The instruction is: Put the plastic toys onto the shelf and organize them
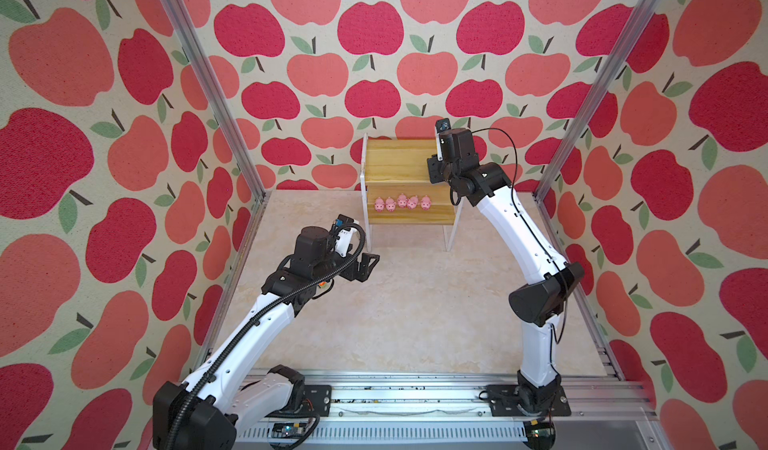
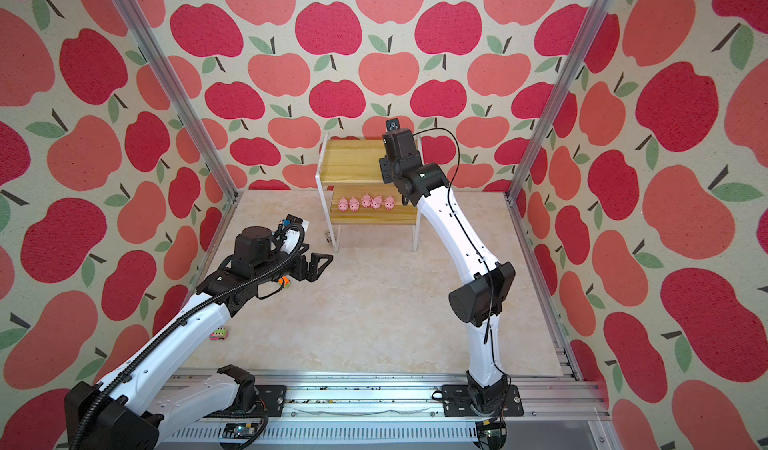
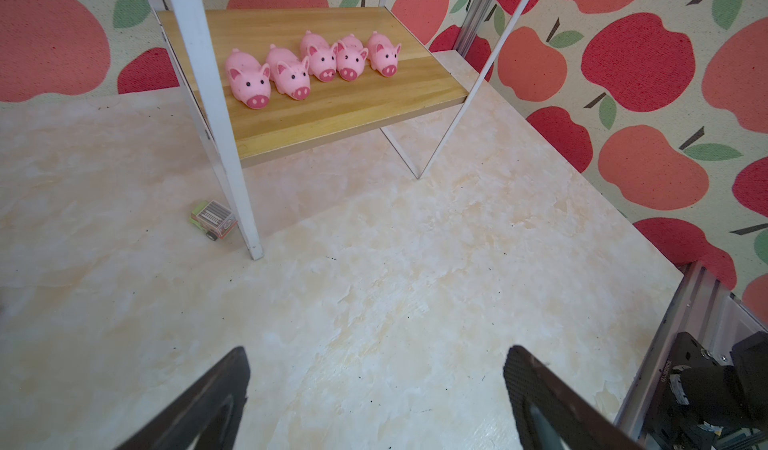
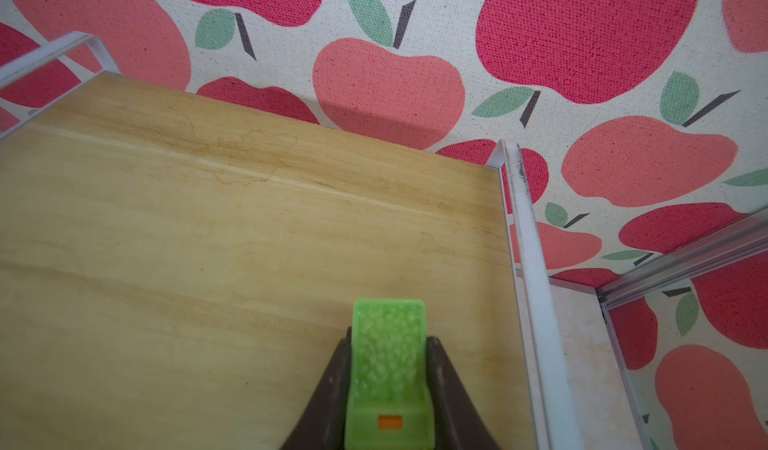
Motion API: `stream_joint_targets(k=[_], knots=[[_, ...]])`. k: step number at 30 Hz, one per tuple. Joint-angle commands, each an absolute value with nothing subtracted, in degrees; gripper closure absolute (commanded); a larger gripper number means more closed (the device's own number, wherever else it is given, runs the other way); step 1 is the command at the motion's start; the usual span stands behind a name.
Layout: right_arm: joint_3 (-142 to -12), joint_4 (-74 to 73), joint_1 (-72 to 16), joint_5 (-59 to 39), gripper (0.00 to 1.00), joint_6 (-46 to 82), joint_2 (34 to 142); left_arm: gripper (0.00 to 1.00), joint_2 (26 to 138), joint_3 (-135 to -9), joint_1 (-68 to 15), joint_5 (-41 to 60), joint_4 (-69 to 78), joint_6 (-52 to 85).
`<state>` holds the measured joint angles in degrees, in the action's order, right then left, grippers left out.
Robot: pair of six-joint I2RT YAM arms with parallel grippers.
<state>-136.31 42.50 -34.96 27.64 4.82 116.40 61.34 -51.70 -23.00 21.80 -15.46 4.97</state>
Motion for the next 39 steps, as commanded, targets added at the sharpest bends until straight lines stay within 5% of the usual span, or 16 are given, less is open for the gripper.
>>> stream_joint_targets(k=[1,12,22,28,39], knots=[[-138.0,43.2,-34.4,30.9,0.76,6.3,116.6,0.02,61.7,-53.2,-23.3,21.7,-16.9,4.1],[-136.0,41.8,-33.5,33.5,0.73,8.0,115.9,0.02,62.0,-53.3,-23.2,21.8,-17.0,4.3],[-136.1,39.8,-33.6,32.0,0.41,7.2,113.7,0.02,62.1,-53.2,-22.5,20.9,-17.4,4.2],[-134.0,35.3,-35.3,27.9,0.33,2.8,108.3,0.0,62.1,-53.1,-16.5,21.9,-16.3,7.2],[-82.7,7.4,-52.9,19.1,0.28,-7.3,81.0,0.01,67.0,-55.2,0.2,19.0,-18.9,14.5]])
